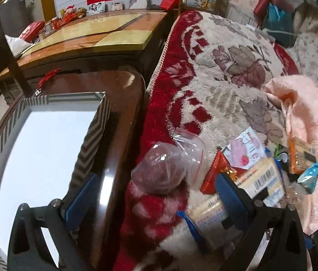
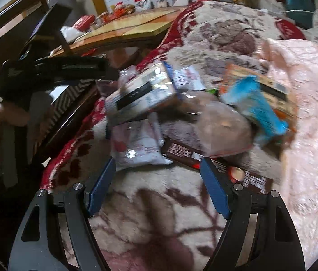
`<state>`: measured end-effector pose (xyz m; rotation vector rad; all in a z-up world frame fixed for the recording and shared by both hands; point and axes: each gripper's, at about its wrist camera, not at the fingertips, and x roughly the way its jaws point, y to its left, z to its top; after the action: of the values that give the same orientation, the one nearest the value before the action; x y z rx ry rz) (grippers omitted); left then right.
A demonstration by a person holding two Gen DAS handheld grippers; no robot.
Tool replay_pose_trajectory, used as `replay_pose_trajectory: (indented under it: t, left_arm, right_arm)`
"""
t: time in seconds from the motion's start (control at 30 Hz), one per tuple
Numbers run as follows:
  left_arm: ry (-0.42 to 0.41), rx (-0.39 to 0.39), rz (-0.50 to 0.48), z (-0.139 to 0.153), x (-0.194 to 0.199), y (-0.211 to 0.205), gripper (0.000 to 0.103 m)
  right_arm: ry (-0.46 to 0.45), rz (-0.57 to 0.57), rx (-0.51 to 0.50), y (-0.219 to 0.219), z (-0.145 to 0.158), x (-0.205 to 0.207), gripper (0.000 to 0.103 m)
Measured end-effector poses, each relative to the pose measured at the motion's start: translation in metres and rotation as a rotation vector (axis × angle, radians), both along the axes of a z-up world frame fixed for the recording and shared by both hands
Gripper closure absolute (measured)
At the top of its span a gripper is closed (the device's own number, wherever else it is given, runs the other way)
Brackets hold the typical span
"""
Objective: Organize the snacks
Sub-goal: 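Grasp the clear bag of red dates with left gripper while right grasps pink strawberry packet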
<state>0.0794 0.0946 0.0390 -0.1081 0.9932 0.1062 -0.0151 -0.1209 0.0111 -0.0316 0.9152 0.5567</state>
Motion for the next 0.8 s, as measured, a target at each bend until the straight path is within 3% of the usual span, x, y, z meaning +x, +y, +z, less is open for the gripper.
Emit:
replay_pose_trajectory:
  t: [0.3,0.63,0.73,0.8]
  left_arm:
    - [0.028,0.004,-0.009,-0.009,0.014,0.001,0.000]
    - [0.069,0.033,-0.008,-0.020,0.028,-0.005,0.000]
    - [0.075,0.034,-0.012,-0.020,0.031,-0.007,0.020]
    - [0.092,0.023,-0.022,-0.023,0.033,-0.009,0.043]
  right_arm:
    - [-0.006,0.097,-0.094,0.041,-0.005,0.016,0.025]
    - [0.028,0.109,-0.083,0.047,-0.011,0.029,0.025]
    - [0.021,0.113,-0.072,0.044,-0.012,0.029,0.035]
    - [0.023,0.127,-0.082,0.045,-0.013,0.029,0.040]
